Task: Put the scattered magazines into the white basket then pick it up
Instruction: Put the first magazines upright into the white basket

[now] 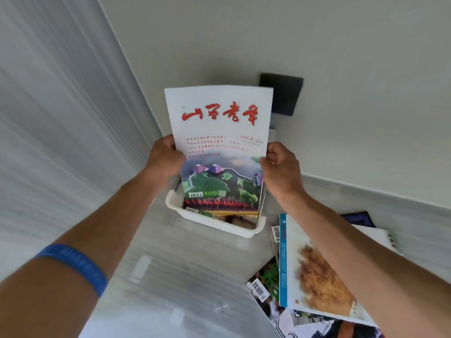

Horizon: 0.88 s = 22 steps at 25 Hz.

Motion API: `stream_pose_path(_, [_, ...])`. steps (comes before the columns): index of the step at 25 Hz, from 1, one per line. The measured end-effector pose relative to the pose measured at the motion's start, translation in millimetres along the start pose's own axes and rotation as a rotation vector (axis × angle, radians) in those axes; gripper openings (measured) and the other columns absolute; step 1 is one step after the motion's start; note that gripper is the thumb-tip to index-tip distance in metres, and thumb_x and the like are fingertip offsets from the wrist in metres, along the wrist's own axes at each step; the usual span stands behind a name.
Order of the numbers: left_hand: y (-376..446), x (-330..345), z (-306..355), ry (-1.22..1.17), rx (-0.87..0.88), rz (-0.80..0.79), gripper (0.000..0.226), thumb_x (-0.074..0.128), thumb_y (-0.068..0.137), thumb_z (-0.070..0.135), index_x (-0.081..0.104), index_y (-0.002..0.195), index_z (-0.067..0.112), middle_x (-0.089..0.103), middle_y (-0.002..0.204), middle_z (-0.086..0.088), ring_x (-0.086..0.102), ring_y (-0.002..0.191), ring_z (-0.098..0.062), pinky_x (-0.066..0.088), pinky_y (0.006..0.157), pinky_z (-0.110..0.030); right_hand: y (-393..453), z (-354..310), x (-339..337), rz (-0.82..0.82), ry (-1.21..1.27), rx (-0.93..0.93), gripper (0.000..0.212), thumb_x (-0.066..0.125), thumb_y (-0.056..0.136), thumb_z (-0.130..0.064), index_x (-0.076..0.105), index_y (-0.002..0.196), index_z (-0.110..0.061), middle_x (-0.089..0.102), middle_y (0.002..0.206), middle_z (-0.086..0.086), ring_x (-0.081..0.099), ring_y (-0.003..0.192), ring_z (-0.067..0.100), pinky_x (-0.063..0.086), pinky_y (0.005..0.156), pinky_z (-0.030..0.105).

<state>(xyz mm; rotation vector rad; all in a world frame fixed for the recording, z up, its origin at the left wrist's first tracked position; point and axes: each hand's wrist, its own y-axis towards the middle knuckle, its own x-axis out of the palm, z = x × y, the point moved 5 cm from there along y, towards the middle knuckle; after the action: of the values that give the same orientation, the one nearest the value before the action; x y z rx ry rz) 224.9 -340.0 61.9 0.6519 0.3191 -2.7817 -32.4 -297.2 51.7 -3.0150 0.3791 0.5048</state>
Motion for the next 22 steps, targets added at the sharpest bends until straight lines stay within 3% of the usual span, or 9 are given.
stream_pose_path(2, [8.8,7.3,-21.0,0.055,-0.054,-0.031,0.051,0.046,0.077,-0.018,0.069,0.11,0.013,0.07,0.105,-0.006,0.066,0.098,-0.026,0.057,0.084,-0.035,1.9,19.9,6.1,0.023,-0.069,0.053,0.026,0.052,0.088,0.001,0.06,0.083,-0.023,0.077,0.092,-0.002,0.067,0.063,0.01,0.053,0.054,0.015])
stream_pose_path(4, [12.1,10.6,-38.2,0.137,-0.055,-0.043,0.047,0.047,0.078,-0.015,0.071,0.106,0.014,0.072,0.104,-0.007,0.066,0.092,-0.024,0.055,0.074,-0.031,-3.2,34.7,11.3,0.009,-0.143,0.051,0.03,0.054,0.085,0.003,0.057,0.071,-0.024,0.068,0.067,-0.015,0.062,0.049,-0.003,0.043,0.045,0.007])
stream_pose_path(6, [11.3,15.9,-47.6,0.193,-0.006,-0.033,0.035,0.052,0.079,-0.009,0.07,0.095,0.017,0.074,0.102,-0.008,0.066,0.081,-0.022,0.051,0.063,-0.027,-8.5,45.8,12.9,-0.014,-0.271,0.006,0.032,0.056,0.084,0.003,0.052,0.068,-0.024,0.058,0.059,-0.019,0.058,0.048,-0.01,0.035,0.041,0.005])
stream_pose_path(8, [7.6,22.9,-47.1,0.303,0.078,-0.006,0.022,0.057,0.081,-0.003,0.068,0.092,0.014,0.075,0.099,-0.009,0.068,0.081,-0.023,0.05,0.063,-0.026,-7.5,53.1,8.9,-0.024,-0.416,0.003,0.021,0.058,0.084,-0.003,0.057,0.073,-0.02,0.068,0.072,-0.002,0.059,0.06,0.004,0.037,0.05,0.016])
stream_pose_path(10, [4.8,28.4,-43.0,0.402,0.119,0.035,0.022,0.059,0.083,-0.001,0.063,0.1,0.011,0.071,0.107,-0.013,0.067,0.091,-0.03,0.051,0.068,-0.029,-1.1,62.4,3.4,-0.032,-0.504,0.067,0.009,0.059,0.087,-0.009,0.065,0.092,-0.014,0.07,0.099,0.009,0.062,0.083,0.021,0.044,0.066,0.027])
stream_pose_path(12, [-3.6,32.2,-41.6,0.478,0.104,0.07,0.042,0.063,0.08,-0.001,0.052,0.118,0.011,0.057,0.122,-0.016,0.06,0.102,-0.034,0.052,0.077,-0.037,-6.0,68.7,0.0,-0.045,-0.436,0.087,0.033,0.062,0.089,-0.016,0.057,0.122,-0.015,0.064,0.114,0.005,0.063,0.096,0.024,0.051,0.079,0.035])
stream_pose_path(15, [-57.2,48.8,-35.7,0.481,0.306,0.075,0.046,0.064,0.08,0.001,0.05,0.123,0.008,0.052,0.123,-0.017,0.052,0.107,-0.034,0.049,0.08,-0.041,-53.8,80.3,-22.2,-0.101,-0.28,0.052,0.048,0.063,0.092,-0.025,0.042,0.136,-0.029,0.058,0.122,-0.008,0.065,0.091,0.01,0.055,0.074,0.03])
stream_pose_path(18, [-151.9,86.2,-39.3,0.362,0.517,-0.118,0.031,0.062,0.078,-0.002,0.063,0.107,0.008,0.065,0.107,-0.01,0.059,0.097,-0.029,0.051,0.084,-0.04,-125.3,120.0,-82.3,-0.189,-0.424,0.073,0.049,0.066,0.092,-0.021,0.045,0.135,-0.03,0.056,0.136,-0.01,0.059,0.11,0.008,0.051,0.091,0.026])
stream_pose_path(22, [-264.1,178.0,-52.1,0.534,0.634,-0.585,0.017,0.053,0.089,0.007,0.059,0.103,0.014,0.067,0.105,-0.006,0.061,0.096,-0.023,0.056,0.083,-0.042,-183.6,157.7,-170.0,-0.165,-0.533,0.201,0.059,0.071,0.087,-0.017,0.044,0.139,-0.027,0.054,0.142,-0.004,0.056,0.124,0.016,0.046,0.104,0.037])
